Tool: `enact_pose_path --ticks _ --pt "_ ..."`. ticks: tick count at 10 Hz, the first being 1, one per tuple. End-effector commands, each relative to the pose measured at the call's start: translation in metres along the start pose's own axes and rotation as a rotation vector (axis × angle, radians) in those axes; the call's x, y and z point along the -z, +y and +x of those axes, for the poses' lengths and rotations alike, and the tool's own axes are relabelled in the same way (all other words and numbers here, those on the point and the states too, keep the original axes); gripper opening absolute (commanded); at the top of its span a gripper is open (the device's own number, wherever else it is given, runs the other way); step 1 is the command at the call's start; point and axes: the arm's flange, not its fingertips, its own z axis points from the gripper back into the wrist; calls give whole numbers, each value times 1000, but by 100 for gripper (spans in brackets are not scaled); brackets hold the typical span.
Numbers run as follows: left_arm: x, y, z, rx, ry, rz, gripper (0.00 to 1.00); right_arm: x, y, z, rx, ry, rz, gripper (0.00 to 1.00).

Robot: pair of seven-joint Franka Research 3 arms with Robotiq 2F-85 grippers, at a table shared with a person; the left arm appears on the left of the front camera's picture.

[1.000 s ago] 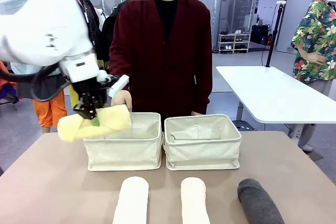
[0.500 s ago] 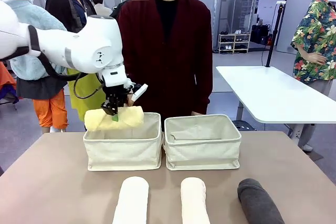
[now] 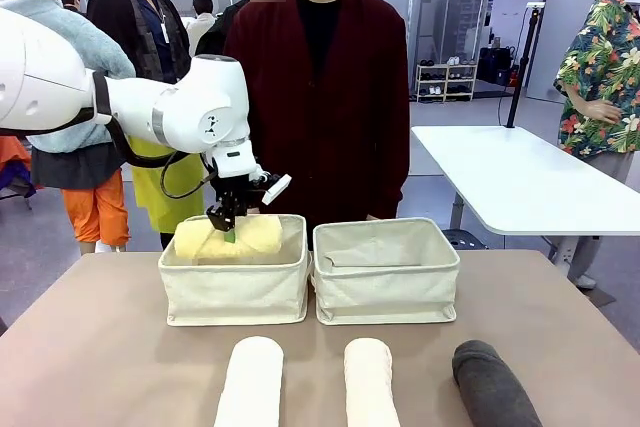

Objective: Divide the towels into two baskets.
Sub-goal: Pick up one hotel-folded towel and place it in the Fabric basket indicated by the person, then pick up one hotel-folded towel from the bottom of the table and place it in the Fabric basket indicated by the person.

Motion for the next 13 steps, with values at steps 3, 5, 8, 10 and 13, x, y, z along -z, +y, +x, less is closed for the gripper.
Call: enact_pose_path --ticks 3,5,8,10,13 --pt "-2 -2 2 -52 69 -59 100 -1 3 -2 -13 -8 9 100" --pt "-4 -12 1 -76 62 -75 99 -1 3 -2 -13 -8 9 100" --pt "0 -9 0 -94 55 -60 100 -1 3 -2 -13 -8 9 100" --pt "0 -9 0 -94 55 -60 100 -1 3 -2 -13 -8 9 100" --pt "0 -9 0 -94 55 -60 100 -1 3 -2 -13 -8 9 100"
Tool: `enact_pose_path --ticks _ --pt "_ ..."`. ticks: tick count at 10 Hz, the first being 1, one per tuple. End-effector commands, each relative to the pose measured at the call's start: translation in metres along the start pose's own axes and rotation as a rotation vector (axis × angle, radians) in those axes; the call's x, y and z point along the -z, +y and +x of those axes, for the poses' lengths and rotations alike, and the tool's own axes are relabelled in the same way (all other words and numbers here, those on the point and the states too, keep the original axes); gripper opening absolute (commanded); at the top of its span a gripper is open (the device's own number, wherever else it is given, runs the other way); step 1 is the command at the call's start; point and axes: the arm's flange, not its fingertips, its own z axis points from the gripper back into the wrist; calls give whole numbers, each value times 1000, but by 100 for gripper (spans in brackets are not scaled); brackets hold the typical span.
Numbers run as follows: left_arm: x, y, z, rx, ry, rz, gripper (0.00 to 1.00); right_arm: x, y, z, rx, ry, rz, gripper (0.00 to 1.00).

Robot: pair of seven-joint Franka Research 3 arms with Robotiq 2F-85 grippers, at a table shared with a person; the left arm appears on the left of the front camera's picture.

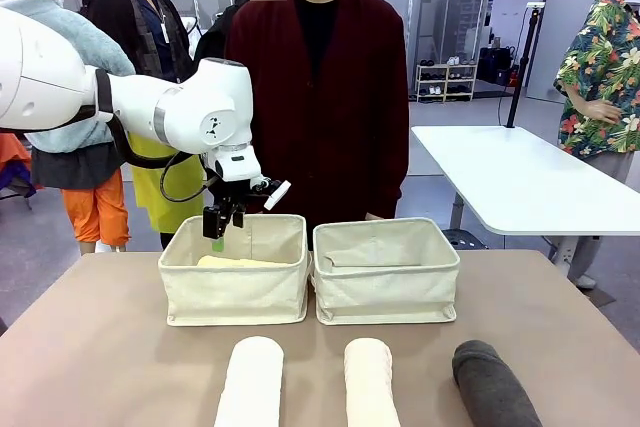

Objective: Divide the towels into two baskets.
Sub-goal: Pick up one hotel-folded towel from the bottom of the table and place it in the Fabric basket indicated by the person.

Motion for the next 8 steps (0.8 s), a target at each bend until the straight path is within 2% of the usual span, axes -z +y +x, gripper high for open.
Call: enact_pose_path --ticks 1,4,6,7,8 --pt "-2 2 -4 6 13 4 100 -1 3 -2 -13 -8 9 100" --pt "-1 0 -1 -1 0 1 100 -1 3 -2 -13 -8 9 100" --pt "-46 -42 -28 -177 -57 -64 100 -1 3 -2 -13 -8 9 100" --pt "-63 -81 -41 -244 -124 -103 100 -1 3 -2 -13 -8 9 100" --pt "-68 -111 -56 -292 -245 -166 100 -1 3 -2 -13 -8 9 100"
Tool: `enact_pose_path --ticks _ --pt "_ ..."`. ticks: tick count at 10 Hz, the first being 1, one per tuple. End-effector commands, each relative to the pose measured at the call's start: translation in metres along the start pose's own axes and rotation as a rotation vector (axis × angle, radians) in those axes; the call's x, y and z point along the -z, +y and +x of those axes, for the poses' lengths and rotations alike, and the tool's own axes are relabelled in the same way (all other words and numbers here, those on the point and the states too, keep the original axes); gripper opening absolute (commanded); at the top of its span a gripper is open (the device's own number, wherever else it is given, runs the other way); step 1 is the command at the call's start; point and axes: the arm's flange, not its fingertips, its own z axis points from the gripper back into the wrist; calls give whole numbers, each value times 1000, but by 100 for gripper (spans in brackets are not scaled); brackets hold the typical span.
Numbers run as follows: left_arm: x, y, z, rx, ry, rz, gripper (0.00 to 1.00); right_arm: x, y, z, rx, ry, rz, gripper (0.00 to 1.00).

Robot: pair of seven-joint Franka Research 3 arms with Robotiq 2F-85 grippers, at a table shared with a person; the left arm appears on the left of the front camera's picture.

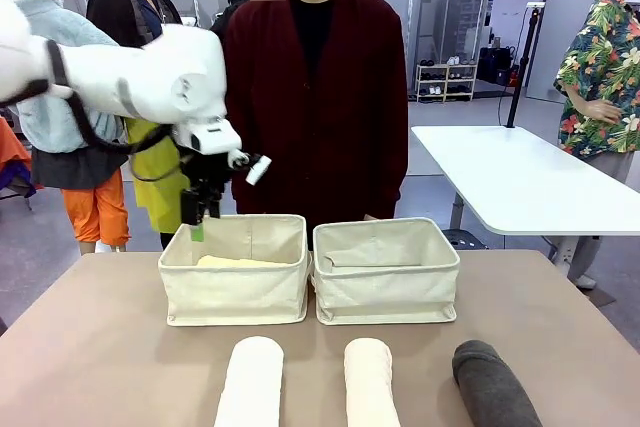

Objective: Divide the towels into two baskets.
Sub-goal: Pick up one hotel-folded towel from the bottom of the table and place it in the Fabric basket indicated by the person.

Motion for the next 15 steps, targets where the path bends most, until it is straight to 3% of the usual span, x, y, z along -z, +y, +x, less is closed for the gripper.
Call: enact_pose_path --ticks 1,6,7,11,13,14,15 --pt "-1 -62 -53 -143 -195 -97 100 0 3 -1 -13 -7 9 100" --pt "34 -128 -216 -416 -830 -247 100 0 3 -1 -13 -7 9 100" --pt "49 -154 -258 -529 -931 -282 100 0 3 -1 -13 -7 9 100" --pt "127 -239 -378 -746 -1326 -466 100 0 3 -1 -13 -7 9 100" --pt "150 -248 -402 -805 -1419 -491 100 0 3 -1 -13 -7 9 100" --pt "146 -240 -400 -804 -1376 -450 100 0 3 -1 -13 -7 9 100" --pt "154 -270 -396 -822 -1354 -500 100 0 3 -1 -13 -7 9 100"
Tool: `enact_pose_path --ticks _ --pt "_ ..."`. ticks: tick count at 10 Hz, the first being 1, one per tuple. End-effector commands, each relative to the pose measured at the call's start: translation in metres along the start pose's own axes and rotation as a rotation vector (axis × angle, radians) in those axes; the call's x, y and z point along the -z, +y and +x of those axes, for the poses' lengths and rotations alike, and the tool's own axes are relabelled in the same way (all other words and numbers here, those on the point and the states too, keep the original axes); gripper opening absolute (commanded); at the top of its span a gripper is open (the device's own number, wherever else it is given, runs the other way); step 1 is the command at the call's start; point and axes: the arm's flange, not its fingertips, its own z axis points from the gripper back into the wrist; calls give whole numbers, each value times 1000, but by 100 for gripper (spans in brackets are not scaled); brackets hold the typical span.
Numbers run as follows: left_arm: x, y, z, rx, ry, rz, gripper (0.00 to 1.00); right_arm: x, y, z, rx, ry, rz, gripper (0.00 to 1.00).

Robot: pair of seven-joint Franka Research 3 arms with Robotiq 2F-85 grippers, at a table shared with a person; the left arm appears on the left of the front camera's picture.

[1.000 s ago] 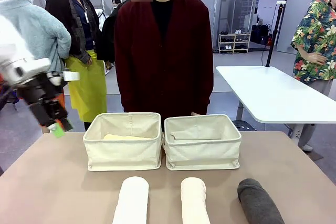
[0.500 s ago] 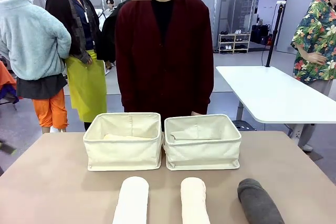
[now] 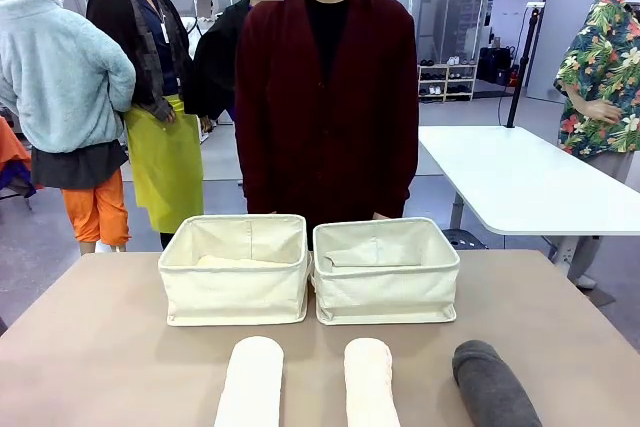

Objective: Divide the towels into two baskets.
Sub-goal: Pick up one hotel-folded towel from the bottom of the table and place it in the Fabric basket indicated by the person.

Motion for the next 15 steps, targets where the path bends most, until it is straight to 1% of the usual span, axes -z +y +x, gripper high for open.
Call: enact_pose_path --ticks 1,13,14,15 --pt "1 -14 -2 9 24 3 100 0 3 -1 -13 -7 10 100" --pt "1 -14 -2 9 24 3 100 0 0 0 0 0 0 100" --pt "1 -14 -2 9 24 3 100 35 8 -5 41 65 -148 100" --pt "1 -14 -2 9 24 3 100 74 17 -8 66 142 -238 100"
